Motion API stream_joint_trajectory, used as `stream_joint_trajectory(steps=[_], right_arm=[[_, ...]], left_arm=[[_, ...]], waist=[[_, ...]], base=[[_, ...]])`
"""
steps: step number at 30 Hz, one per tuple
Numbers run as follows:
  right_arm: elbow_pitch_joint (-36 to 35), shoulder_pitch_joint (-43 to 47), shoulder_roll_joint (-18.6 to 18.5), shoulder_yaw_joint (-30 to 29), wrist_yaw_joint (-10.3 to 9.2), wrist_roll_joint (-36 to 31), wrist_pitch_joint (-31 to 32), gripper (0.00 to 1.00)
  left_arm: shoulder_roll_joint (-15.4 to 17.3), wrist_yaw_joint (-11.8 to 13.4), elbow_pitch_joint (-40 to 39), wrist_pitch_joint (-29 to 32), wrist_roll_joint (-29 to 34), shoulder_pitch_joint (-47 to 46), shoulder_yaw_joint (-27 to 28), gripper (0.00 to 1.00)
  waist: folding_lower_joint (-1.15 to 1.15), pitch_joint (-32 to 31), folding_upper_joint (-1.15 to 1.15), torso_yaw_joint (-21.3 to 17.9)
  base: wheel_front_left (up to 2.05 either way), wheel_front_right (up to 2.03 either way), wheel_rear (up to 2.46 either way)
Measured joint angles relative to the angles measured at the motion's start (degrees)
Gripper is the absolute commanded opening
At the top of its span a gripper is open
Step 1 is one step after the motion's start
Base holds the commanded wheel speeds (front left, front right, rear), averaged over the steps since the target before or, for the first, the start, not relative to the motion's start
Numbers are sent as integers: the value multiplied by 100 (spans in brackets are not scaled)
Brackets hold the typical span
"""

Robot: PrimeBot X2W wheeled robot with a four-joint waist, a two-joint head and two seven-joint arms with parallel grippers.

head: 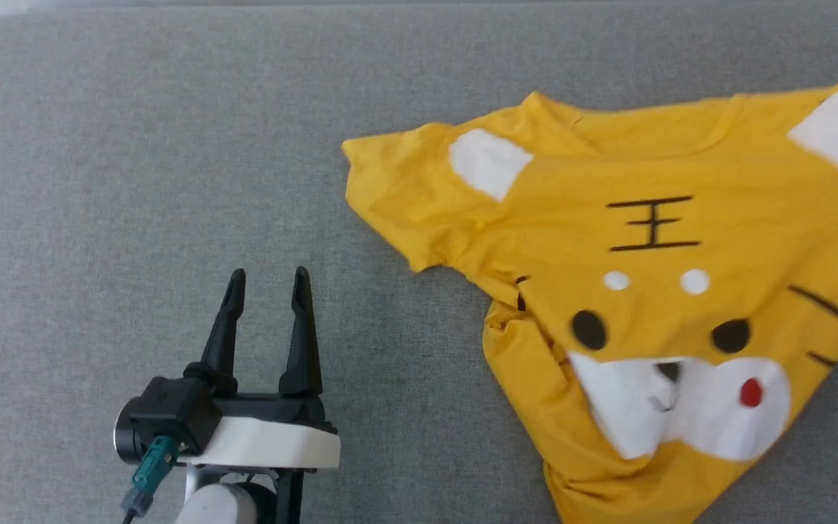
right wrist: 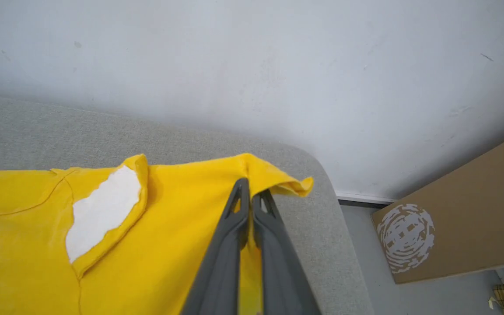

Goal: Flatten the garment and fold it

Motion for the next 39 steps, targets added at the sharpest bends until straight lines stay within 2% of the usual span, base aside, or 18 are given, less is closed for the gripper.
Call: stream_joint_trajectory(steps=[5,9,15,16,17,18,19,23,27,31,35,39], right_arm=[[548,-296,-512,-300,0,-158,-10,0],[1065,-295,-723,-594,3,-454,-269,0],[1671,-287,-552,-765,4,-584,-624,0],[1736,-287,-505,-766,4,-600,-664,4],[1808,-288,-457,-770,4,-616,-701,16],[1871,-288,-402,-770,4,-635,-728,34],[1922,-288,-360,-767,4,-649,-766,100],[1998,-294,-226,-778,4,-632,-916,100],[1724,-293,7,-789,4,-377,-1072,100],[1061,-129,404,-721,4,30,-1161,100],[222,512,958,-666,4,297,-1224,100],[-536,1315,1460,-631,4,209,-1579,100]], left_arm=[[-110,-52,76,0,15,-132,-21,100],[-170,-104,118,0,66,-243,-30,100],[-218,-125,221,0,119,-369,-41,100],[-219,-126,238,0,124,-384,-40,100],[-219,-135,261,0,129,-410,-42,100],[-220,-165,276,0,137,-436,-37,100],[-220,-169,291,0,147,-452,-38,100],[-222,-176,368,-1,160,-463,-25,100],[-215,-176,403,-1,158,-455,16,100],[-194,-176,389,0,143,-372,90,100],[-158,-172,357,-1,104,-170,149,100],[-118,-170,326,0,86,-13,168,100]], waist=[[0,259,0,74],[0,467,0,146],[0,729,0,204],[0,755,0,203],[0,772,0,195],[0,780,0,181],[0,778,0,165],[-1,667,0,106],[-1,467,0,47],[-1,213,0,-14],[-2,-56,0,-78],[-2,-310,0,-134]], base=[[0,0,0],[0,0,0],[0,0,0],[0,0,0],[0,0,0],[0,0,0],[0,0,0],[0,0,0],[0,0,0],[0,0,0],[0,0,0],[0,0,0]])
